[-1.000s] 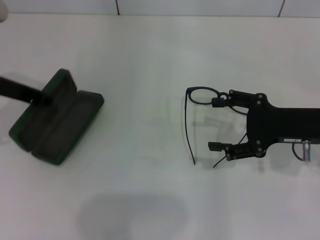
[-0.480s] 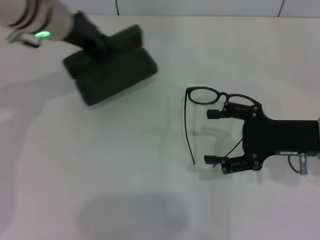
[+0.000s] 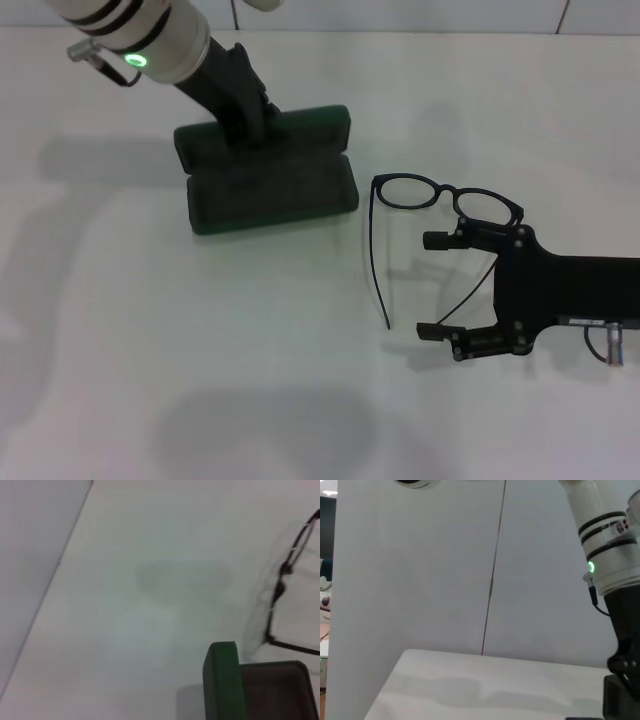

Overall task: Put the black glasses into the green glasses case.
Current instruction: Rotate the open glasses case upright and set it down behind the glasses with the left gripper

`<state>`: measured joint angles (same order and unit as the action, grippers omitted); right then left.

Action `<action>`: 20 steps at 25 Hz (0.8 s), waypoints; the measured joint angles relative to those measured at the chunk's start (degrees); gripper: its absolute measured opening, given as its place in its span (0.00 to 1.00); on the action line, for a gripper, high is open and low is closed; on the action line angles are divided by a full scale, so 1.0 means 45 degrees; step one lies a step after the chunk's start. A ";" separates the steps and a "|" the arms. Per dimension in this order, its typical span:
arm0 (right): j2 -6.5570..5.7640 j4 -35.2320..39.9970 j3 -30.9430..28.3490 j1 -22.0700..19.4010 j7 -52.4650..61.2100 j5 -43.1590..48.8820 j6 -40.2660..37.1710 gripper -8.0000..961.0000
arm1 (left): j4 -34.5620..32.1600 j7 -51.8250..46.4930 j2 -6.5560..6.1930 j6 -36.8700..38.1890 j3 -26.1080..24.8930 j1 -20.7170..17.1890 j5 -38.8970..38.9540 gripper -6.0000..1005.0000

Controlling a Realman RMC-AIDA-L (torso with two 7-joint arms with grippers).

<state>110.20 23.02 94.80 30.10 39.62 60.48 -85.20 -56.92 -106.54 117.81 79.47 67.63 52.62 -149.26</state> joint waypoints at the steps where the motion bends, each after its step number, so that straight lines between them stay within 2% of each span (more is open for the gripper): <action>1: -0.0012 0.0000 -0.0002 0.0033 -0.0020 0.0000 0.0000 0.85 | -0.0053 0.0076 -0.0012 0.0123 -0.0002 -0.0041 0.0093 0.22; 4: -0.0036 0.0001 -0.0006 0.0135 -0.0026 0.0000 0.0000 0.85 | -0.0076 0.0144 0.0010 0.0169 -0.0003 -0.0103 0.0139 0.23; 7: -0.0052 0.0001 0.0004 0.0214 -0.0028 -0.0002 0.0001 0.85 | -0.0112 0.0486 0.0348 -0.0270 0.0106 -0.0368 -0.0023 0.25; 13: -0.0084 0.0000 0.0014 0.0229 -0.0033 0.0069 0.0007 0.84 | 0.0062 0.0464 0.0413 -0.0610 0.0828 -0.0449 -0.0219 0.27; 20: -0.0096 0.0001 0.0007 0.0248 -0.0034 0.0132 0.0069 0.84 | 0.0075 0.0251 0.0417 -0.0106 0.0907 -0.0321 0.0080 0.31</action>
<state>109.77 23.03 94.83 31.21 39.46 61.07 -84.89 -56.58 -105.41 119.69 79.00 71.71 51.17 -148.90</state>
